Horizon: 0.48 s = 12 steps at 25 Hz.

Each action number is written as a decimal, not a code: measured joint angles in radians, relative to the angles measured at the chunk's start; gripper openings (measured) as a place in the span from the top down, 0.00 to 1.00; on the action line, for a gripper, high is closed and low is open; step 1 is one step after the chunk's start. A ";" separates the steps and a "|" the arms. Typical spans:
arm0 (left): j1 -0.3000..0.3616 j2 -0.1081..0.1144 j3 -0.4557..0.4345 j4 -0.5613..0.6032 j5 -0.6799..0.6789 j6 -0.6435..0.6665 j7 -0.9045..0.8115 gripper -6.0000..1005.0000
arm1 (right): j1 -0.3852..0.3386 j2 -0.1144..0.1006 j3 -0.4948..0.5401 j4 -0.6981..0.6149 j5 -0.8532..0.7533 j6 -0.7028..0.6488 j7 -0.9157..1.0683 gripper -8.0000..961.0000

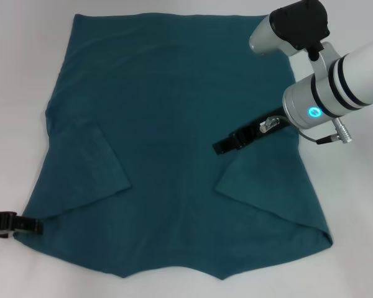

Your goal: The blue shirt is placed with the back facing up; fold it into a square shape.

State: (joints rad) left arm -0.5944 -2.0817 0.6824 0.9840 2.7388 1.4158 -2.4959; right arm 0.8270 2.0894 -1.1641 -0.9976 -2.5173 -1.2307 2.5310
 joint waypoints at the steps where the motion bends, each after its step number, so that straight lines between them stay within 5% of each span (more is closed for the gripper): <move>1: -0.003 0.000 0.000 -0.004 0.004 0.000 0.000 0.16 | 0.000 0.000 0.000 0.001 0.000 0.000 0.000 0.41; 12: -0.027 0.000 0.020 -0.024 0.036 -0.007 -0.022 0.16 | 0.000 0.001 0.000 0.003 -0.001 0.007 0.000 0.41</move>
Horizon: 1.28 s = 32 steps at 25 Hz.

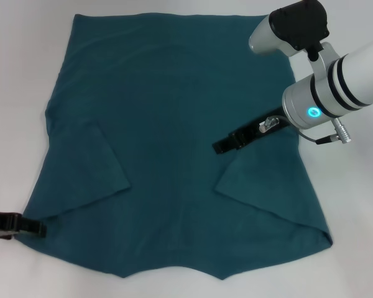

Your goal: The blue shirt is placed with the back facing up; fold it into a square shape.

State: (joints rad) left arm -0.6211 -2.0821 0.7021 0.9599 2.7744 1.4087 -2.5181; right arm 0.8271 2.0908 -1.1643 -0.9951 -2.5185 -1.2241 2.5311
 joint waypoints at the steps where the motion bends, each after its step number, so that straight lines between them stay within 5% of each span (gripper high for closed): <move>1: -0.002 0.000 0.003 -0.001 0.000 0.000 -0.002 0.16 | 0.000 0.000 0.000 0.000 0.000 0.000 0.000 0.41; 17: -0.034 0.003 0.020 -0.032 -0.004 0.010 0.001 0.20 | 0.000 0.000 0.000 0.000 0.000 0.000 0.000 0.41; 23: -0.038 0.001 0.027 -0.032 -0.007 0.009 0.005 0.39 | 0.000 0.000 0.000 -0.001 0.003 0.003 0.000 0.42; 25: -0.040 0.000 0.030 -0.032 -0.007 0.009 0.005 0.63 | 0.000 0.000 0.000 0.001 0.001 0.008 0.000 0.42; 32: -0.046 -0.001 0.030 -0.032 -0.034 0.017 0.015 0.77 | -0.003 -0.001 0.000 0.003 -0.003 -0.001 0.009 0.42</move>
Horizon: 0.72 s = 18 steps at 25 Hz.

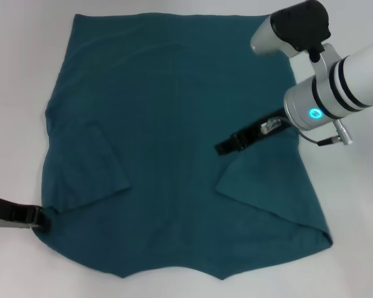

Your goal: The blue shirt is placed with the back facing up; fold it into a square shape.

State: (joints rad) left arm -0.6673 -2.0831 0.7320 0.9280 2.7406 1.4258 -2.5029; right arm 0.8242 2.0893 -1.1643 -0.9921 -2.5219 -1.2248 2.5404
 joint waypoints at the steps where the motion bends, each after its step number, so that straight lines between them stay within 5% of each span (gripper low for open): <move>1: 0.000 0.000 0.000 0.000 -0.002 0.001 0.003 0.79 | -0.001 -0.001 0.000 -0.002 -0.005 -0.010 0.006 0.42; 10: 0.006 0.000 -0.005 0.000 -0.027 0.013 0.051 0.94 | -0.022 0.002 -0.003 -0.113 -0.210 -0.249 0.134 0.41; 18: 0.009 -0.001 -0.008 -0.004 -0.027 0.006 0.080 0.95 | -0.083 0.003 -0.007 -0.162 -0.321 -0.346 0.209 0.41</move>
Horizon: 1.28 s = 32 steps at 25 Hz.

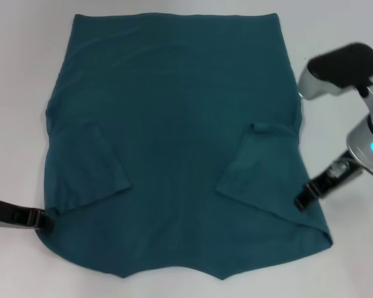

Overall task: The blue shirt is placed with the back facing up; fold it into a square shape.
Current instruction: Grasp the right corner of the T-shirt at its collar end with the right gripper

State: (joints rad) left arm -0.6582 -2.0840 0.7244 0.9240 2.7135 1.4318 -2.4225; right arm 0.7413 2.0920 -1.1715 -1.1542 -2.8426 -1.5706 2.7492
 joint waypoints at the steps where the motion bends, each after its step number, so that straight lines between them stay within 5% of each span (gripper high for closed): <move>1: 0.000 0.000 0.000 -0.003 0.000 -0.001 0.001 0.95 | -0.008 0.000 0.000 0.002 -0.004 -0.006 0.003 0.41; 18: 0.001 0.002 0.000 -0.019 0.000 -0.016 0.003 0.94 | -0.071 0.004 -0.104 0.006 -0.051 -0.042 0.076 0.34; 23: 0.000 -0.001 0.001 -0.021 0.000 -0.019 0.006 0.94 | -0.070 0.005 -0.112 0.021 -0.042 -0.027 0.076 0.22; 32: 0.000 -0.001 -0.001 -0.021 0.000 -0.021 0.011 0.95 | -0.062 0.008 -0.134 0.061 -0.018 -0.005 0.074 0.23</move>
State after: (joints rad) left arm -0.6581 -2.0850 0.7233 0.9034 2.7136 1.4112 -2.4116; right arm 0.6796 2.0996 -1.3056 -1.0935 -2.8606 -1.5758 2.8234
